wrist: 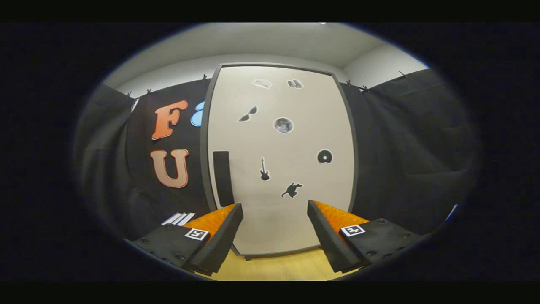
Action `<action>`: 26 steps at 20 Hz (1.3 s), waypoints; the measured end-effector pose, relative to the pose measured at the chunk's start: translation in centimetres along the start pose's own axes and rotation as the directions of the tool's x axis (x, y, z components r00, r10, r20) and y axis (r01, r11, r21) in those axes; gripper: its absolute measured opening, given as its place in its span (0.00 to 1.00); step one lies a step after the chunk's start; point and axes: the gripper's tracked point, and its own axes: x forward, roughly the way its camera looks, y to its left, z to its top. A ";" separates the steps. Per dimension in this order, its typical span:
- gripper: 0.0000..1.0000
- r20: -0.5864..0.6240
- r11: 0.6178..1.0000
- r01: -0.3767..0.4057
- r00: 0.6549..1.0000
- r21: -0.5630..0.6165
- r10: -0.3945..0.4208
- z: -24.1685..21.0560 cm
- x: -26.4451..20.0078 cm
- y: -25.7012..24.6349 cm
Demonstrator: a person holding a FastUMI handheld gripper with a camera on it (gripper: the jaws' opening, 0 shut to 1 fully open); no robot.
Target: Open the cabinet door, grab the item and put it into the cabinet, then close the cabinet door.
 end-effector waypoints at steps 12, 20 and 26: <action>0.92 -0.064 0.992 -0.121 0.991 -0.028 0.119 -0.1 9.4 8.0; 0.41 -0.098 0.997 -0.080 0.992 -0.020 0.077 -0.7 10.9 7.5; 0.30 -0.113 0.996 -0.091 0.990 -0.014 0.089 -0.7 10.1 7.2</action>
